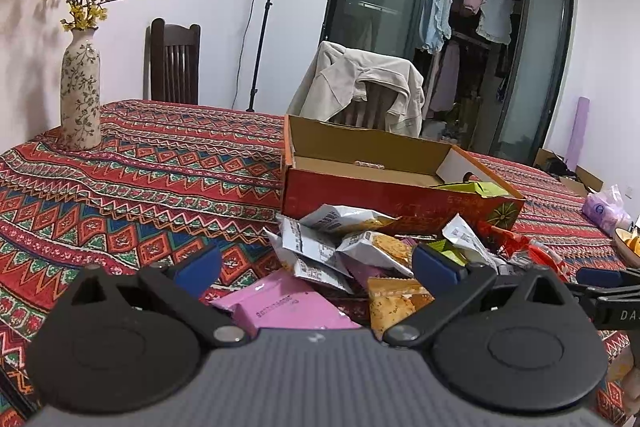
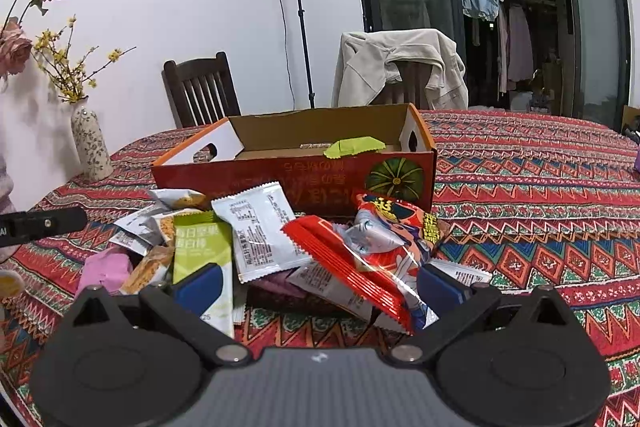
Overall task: Organize snacks
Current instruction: 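Return to the pile and grasp the orange-red chip bag with the right tool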
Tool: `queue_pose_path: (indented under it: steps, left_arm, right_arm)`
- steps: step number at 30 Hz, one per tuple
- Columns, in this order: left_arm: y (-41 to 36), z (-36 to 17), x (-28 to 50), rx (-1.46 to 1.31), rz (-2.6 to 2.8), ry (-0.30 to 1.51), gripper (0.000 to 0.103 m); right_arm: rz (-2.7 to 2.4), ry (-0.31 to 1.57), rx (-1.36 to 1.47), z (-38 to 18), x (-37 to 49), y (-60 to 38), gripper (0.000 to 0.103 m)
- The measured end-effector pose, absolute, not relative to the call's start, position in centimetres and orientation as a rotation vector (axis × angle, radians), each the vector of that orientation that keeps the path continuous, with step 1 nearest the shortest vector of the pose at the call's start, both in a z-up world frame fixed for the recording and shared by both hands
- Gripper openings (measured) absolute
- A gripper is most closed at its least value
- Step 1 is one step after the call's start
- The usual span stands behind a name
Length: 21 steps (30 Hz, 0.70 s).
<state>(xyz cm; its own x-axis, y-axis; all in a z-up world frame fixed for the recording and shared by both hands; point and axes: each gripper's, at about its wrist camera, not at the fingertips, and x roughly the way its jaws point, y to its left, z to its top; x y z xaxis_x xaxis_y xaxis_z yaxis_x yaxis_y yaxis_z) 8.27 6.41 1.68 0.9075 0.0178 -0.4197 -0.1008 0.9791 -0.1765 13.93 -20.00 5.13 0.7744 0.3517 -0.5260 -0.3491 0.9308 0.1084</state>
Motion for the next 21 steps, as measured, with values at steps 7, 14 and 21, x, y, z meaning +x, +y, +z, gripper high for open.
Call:
queue_pose_path:
  steps: [7, 14, 21]
  left_arm:
    - [6.6, 1.5, 8.4, -0.207, 0.066, 0.435, 0.103]
    - [6.7, 1.5, 8.6, -0.210, 0.074, 0.435, 0.103]
    - [6.9, 1.3, 8.7, -0.213, 0.083, 0.441, 0.103]
  right_arm:
    - [0.329, 0.561, 0.006, 6.0, 15.2, -20.6, 0.103]
    - [0.293, 0.596, 0.062, 7.1, 19.0, -20.9, 0.103]
    - [0.236, 0.716, 0.062, 5.7, 23.2, -20.7, 0.103]
